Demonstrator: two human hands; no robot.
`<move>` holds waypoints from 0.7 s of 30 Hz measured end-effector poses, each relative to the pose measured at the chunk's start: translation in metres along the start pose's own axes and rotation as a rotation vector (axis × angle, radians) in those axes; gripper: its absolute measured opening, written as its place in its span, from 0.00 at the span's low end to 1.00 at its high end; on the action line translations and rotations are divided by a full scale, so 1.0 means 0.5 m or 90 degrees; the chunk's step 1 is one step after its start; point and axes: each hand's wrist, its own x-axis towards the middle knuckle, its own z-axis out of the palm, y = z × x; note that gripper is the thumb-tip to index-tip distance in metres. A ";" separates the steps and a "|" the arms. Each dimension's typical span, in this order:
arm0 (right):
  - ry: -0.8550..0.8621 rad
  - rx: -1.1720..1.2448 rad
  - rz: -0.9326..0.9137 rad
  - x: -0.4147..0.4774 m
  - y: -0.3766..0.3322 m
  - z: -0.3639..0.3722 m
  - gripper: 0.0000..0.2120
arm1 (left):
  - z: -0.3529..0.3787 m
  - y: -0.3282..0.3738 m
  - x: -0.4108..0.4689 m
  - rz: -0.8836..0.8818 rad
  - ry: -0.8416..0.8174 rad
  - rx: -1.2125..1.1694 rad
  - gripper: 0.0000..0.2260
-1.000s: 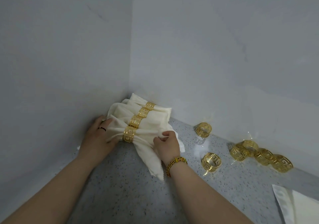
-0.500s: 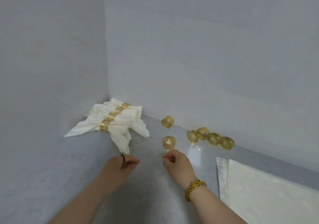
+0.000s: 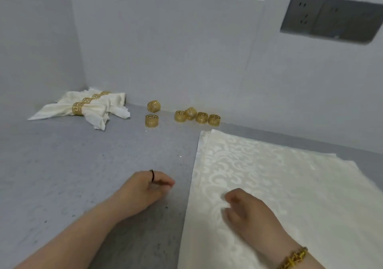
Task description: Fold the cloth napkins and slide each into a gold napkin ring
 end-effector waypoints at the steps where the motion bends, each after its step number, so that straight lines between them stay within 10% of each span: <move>1: 0.007 -0.008 -0.006 -0.025 0.005 -0.003 0.11 | 0.007 0.011 -0.012 0.018 0.007 -0.011 0.14; 7: -0.035 -0.079 -0.022 -0.153 0.035 -0.031 0.20 | 0.086 0.073 -0.125 0.120 -0.172 0.011 0.08; 11: -0.048 -0.057 -0.029 -0.186 0.045 -0.017 0.22 | 0.118 0.067 -0.172 0.130 -0.251 0.034 0.21; 21: 0.049 0.065 -0.065 -0.207 0.040 -0.001 0.12 | 0.137 0.061 -0.182 0.083 -0.179 -0.030 0.12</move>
